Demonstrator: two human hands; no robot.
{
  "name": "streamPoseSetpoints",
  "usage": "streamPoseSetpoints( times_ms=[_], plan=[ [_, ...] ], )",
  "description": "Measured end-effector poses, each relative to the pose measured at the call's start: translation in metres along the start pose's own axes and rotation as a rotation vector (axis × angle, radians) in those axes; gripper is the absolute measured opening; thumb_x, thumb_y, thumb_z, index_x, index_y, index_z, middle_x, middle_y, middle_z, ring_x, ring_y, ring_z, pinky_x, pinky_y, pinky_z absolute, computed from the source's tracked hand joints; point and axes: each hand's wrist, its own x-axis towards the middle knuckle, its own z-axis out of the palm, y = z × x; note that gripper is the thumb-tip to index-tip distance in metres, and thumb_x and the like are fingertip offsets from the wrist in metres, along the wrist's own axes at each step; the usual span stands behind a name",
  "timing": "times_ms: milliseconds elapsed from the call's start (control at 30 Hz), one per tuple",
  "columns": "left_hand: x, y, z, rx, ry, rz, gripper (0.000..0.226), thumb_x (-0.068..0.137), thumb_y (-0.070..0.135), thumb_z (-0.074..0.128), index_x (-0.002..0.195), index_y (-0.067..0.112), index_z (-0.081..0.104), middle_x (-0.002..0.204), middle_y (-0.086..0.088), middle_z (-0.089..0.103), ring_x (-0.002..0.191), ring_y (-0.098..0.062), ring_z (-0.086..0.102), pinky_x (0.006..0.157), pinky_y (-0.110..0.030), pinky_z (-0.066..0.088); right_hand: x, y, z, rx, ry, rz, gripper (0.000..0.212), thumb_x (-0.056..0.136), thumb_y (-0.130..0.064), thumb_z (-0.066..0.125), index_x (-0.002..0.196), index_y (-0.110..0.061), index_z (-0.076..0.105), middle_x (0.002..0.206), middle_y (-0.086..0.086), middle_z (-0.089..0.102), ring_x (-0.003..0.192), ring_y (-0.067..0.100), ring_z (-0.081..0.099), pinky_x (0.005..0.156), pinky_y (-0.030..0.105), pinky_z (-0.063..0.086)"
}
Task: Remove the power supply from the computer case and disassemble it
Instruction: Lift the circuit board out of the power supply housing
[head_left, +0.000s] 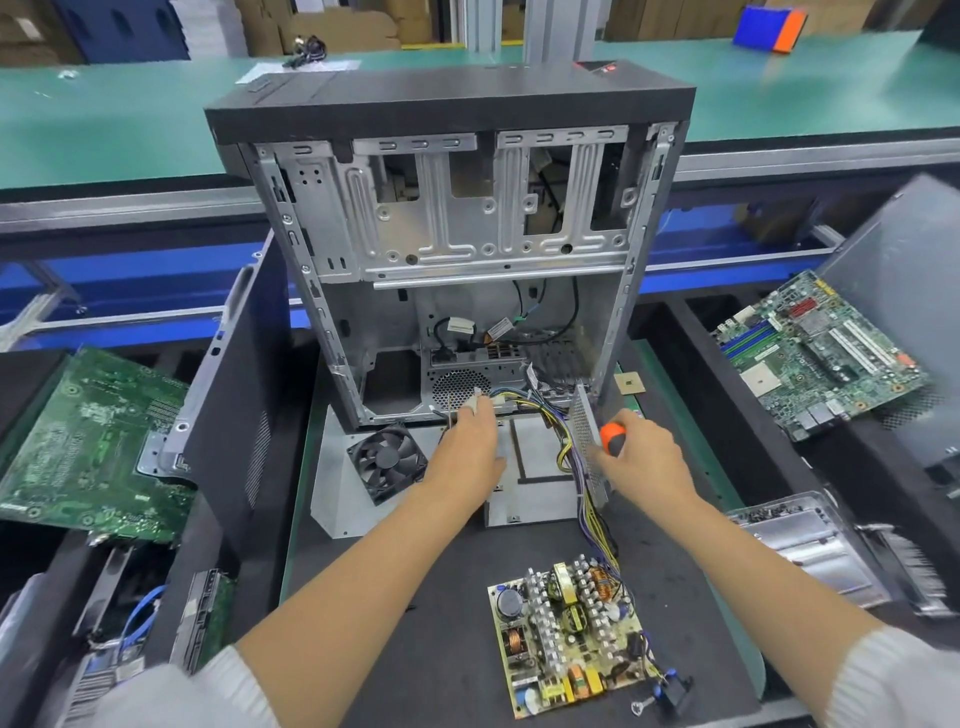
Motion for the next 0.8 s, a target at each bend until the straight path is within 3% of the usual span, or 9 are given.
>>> streamPoseSetpoints(
  times_ms=[167,267,300,367,467,533,567,667,800],
  plan=[
    [0.001,0.0,0.002,-0.006,0.009,0.004,0.035,0.096,0.006,0.054,0.125,0.009,0.035,0.119,-0.016,0.044,0.088,-0.033,0.054,0.07,-0.037,0.045,0.005,-0.01,-0.002,-0.117,0.043,-0.047,0.021,0.088,-0.027,0.062,0.104,-0.016,0.054,0.092,0.006,0.058,0.077,0.028,0.052,0.063,0.031,0.041],
    [0.0,-0.002,-0.001,0.054,0.064,0.046,0.022,0.099,0.016,0.051,0.118,0.009,0.043,0.117,-0.011,0.047,0.086,-0.029,0.056,0.066,-0.034,0.042,-0.01,-0.007,-0.015,-0.119,0.17,-0.188,0.021,0.086,-0.035,0.066,0.085,-0.021,0.049,0.077,0.001,0.058,0.069,0.027,0.053,0.057,0.031,0.04],
    [-0.001,-0.002,-0.004,0.093,0.131,0.075,0.018,0.1,0.02,0.049,0.115,0.011,0.046,0.114,-0.008,0.048,0.082,-0.026,0.055,0.063,-0.033,0.04,-0.018,-0.005,-0.019,-0.106,0.104,-0.234,0.026,0.083,-0.039,0.067,0.078,-0.023,0.047,0.069,-0.002,0.056,0.065,0.025,0.052,0.054,0.031,0.04],
    [-0.002,-0.002,-0.009,0.147,0.271,0.129,0.015,0.1,0.028,0.045,0.106,0.015,0.049,0.106,-0.002,0.049,0.073,-0.023,0.053,0.058,-0.031,0.035,-0.038,-0.004,-0.021,-0.148,-0.197,-0.288,0.036,0.077,-0.055,0.068,0.068,-0.027,0.045,0.065,-0.003,0.058,0.064,0.02,0.053,0.057,0.03,0.045],
    [-0.001,0.004,-0.013,0.09,0.348,0.173,0.016,0.1,0.031,0.044,0.1,0.018,0.052,0.099,0.003,0.055,0.075,-0.022,0.058,0.056,-0.031,0.034,-0.063,-0.006,-0.007,-0.32,-0.563,-0.265,0.042,0.07,-0.068,0.066,0.083,-0.03,0.056,0.085,-0.003,0.061,0.081,0.018,0.06,0.063,0.028,0.046],
    [0.0,0.006,-0.014,0.073,0.349,0.19,0.014,0.099,0.029,0.044,0.1,0.018,0.053,0.098,0.004,0.059,0.077,-0.022,0.06,0.057,-0.031,0.035,-0.073,-0.006,0.004,-0.407,-0.558,-0.228,0.051,0.076,-0.057,0.067,0.111,-0.022,0.057,0.106,0.005,0.059,0.098,0.025,0.06,0.075,0.032,0.048],
    [0.001,0.006,-0.013,0.075,0.344,0.196,0.014,0.099,0.028,0.044,0.1,0.018,0.053,0.097,0.003,0.06,0.078,-0.022,0.06,0.057,-0.032,0.037,-0.075,-0.006,0.009,-0.417,-0.521,-0.223,0.048,0.079,-0.049,0.066,0.114,-0.019,0.055,0.108,0.007,0.059,0.1,0.027,0.06,0.075,0.033,0.047],
    [0.0,0.005,-0.008,0.058,0.317,0.193,0.013,0.099,0.026,0.043,0.099,0.016,0.052,0.095,0.001,0.06,0.08,-0.025,0.061,0.061,-0.035,0.044,-0.079,-0.006,0.011,-0.392,-0.471,-0.208,0.031,0.083,-0.034,0.059,0.108,-0.019,0.05,0.101,0.007,0.058,0.09,0.028,0.059,0.064,0.029,0.039],
    [-0.002,0.002,-0.003,0.033,0.299,0.2,0.011,0.098,0.024,0.044,0.098,0.015,0.051,0.093,0.0,0.062,0.081,-0.026,0.061,0.061,-0.034,0.043,-0.083,-0.005,0.014,-0.32,-0.436,-0.208,0.035,0.083,-0.031,0.059,0.113,-0.019,0.045,0.092,0.004,0.053,0.077,0.024,0.047,0.062,0.029,0.038]
  ],
)
